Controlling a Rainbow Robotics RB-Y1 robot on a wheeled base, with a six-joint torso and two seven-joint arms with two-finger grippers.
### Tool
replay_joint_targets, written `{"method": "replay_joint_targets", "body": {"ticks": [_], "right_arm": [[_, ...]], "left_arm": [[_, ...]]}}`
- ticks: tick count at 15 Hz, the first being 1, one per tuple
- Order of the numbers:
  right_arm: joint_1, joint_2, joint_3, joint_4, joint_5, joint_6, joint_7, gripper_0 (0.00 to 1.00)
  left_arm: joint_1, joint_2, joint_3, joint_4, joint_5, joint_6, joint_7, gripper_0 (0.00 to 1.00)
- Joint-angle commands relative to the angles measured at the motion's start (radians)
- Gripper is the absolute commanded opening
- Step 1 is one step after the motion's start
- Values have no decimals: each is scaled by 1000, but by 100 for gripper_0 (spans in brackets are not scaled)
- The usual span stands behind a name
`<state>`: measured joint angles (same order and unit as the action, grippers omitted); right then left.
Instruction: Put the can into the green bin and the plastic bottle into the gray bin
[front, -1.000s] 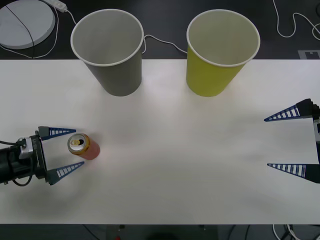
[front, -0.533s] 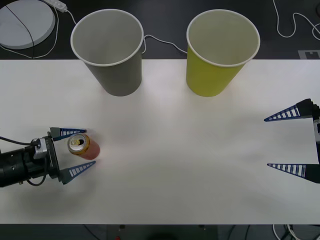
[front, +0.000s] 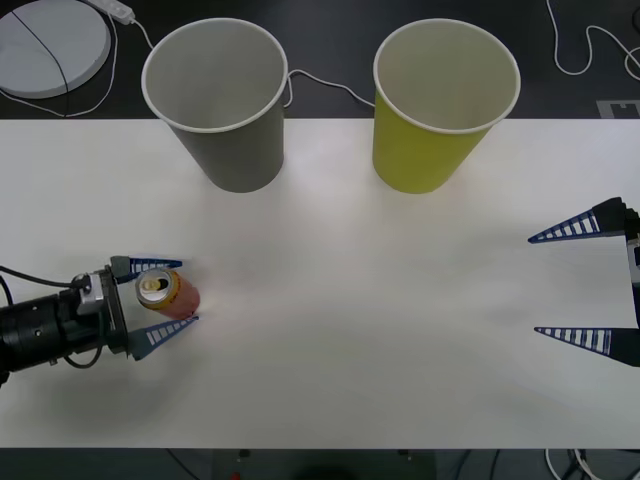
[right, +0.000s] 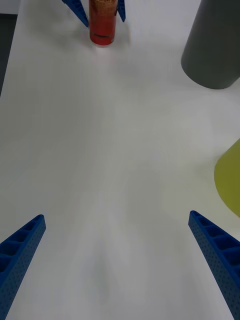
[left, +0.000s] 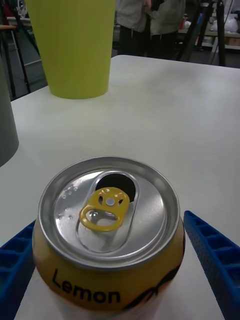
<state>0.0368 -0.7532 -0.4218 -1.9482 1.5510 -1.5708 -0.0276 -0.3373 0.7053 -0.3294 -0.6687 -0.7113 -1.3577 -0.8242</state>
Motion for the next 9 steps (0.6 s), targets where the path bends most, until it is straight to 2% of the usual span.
{"method": "replay_joint_targets", "body": {"ticks": [1, 3, 9], "right_arm": [[0, 0, 0, 0, 0, 0, 0, 100], [0, 0, 0, 0, 0, 0, 0, 100], [0, 0, 0, 0, 0, 0, 0, 100]], "left_arm": [[-2, -1, 0, 0, 0, 0, 0, 8], [-2, -1, 0, 0, 0, 0, 0, 1], [-3, 0, 1, -5, -2, 0, 16, 0]]}}
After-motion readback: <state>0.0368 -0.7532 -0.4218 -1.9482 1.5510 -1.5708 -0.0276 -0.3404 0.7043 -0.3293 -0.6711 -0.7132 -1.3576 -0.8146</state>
